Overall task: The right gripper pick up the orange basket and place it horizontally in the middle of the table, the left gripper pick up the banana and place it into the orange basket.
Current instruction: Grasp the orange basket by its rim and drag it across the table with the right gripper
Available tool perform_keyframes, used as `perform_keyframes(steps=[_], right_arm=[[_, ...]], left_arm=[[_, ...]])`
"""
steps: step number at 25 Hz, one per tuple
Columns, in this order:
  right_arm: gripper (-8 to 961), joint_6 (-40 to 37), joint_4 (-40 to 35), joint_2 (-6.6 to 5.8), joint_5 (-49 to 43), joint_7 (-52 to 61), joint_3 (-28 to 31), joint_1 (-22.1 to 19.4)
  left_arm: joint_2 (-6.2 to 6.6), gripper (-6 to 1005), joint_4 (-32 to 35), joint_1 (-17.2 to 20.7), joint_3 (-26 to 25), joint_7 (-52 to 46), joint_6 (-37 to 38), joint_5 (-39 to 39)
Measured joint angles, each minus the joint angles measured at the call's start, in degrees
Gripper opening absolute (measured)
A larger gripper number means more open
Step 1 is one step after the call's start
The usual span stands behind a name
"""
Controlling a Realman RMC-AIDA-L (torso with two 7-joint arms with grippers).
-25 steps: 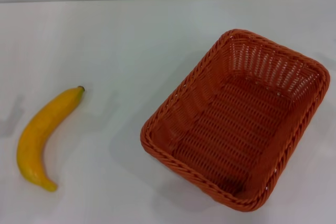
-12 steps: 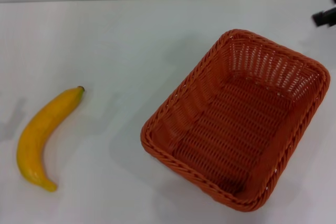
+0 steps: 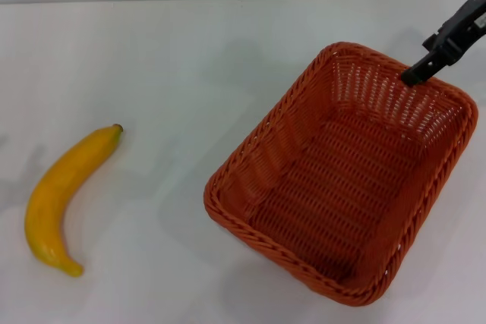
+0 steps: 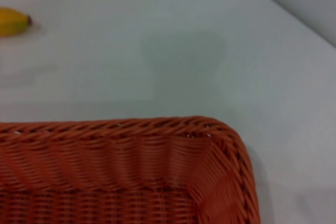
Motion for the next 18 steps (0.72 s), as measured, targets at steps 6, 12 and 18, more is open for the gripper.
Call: perform_keyframes(steps=[6, 12, 18], right_arm=[[801, -4.3, 8.5, 0.09, -3.6, 0.2, -0.4, 3.9], [798, -7.9, 14.3, 0.53, -4.6, 0.5, -3.6, 5.9], [796, -10.7, 15.8, 1.85, -7.2, 1.1, -5.8, 6.3]], left_arm=[[-0.03, 701, 0.2, -0.1, 0.1, 0.0, -0.2, 0.9], [-0.07, 701, 0.4, -0.4, 0.1, 0.2, -0.2, 1.7], [-0.09, 701, 0.4, -0.7, 0.1, 0.0, -0.2, 2.1]])
